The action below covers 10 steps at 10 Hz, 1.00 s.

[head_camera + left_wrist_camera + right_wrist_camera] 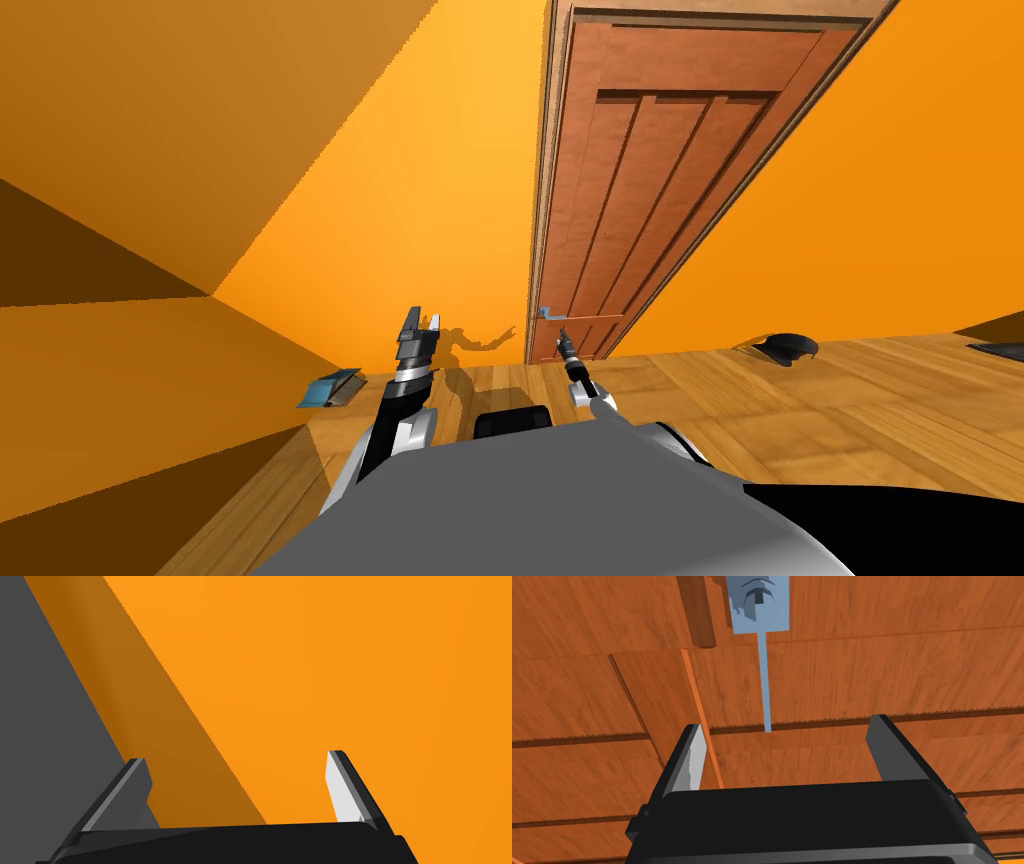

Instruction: Pull the door open

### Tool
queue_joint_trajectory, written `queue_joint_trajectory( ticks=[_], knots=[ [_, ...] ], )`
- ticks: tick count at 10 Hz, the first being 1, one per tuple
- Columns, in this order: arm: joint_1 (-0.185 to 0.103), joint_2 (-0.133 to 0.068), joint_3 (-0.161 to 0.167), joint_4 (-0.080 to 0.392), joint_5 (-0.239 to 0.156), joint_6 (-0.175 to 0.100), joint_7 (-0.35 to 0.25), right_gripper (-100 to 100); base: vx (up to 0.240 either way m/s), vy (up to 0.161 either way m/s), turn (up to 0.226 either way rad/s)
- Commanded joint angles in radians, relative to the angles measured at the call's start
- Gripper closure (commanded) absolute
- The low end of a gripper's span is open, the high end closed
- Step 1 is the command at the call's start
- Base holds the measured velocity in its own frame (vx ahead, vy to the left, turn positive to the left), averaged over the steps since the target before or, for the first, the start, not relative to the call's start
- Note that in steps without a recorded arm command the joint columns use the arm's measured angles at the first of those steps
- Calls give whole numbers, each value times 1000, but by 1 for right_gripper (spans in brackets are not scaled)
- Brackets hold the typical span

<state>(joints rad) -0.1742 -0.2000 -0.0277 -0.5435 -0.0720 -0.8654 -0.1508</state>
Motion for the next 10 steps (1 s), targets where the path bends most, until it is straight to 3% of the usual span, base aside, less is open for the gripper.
queue_joint_trajectory(
  ticks=[1, 3, 6, 7, 10],
  knots=[
    [22, -18, -8, 0, -17, -13, -10, -100, 127, 18, 203],
    [29, -24, -10, 0, -22, -17, -13, -100, 164, 13, 94],
    [85, -72, -30, 0, -67, -51, -38, -100, 189, 37, 221],
    [85, -72, -30, 0, -67, -51, -38, -100, 131, -9, 46],
    [125, -105, -44, -1, -98, -75, -55, -100, 151, -3, 154]
  ],
)
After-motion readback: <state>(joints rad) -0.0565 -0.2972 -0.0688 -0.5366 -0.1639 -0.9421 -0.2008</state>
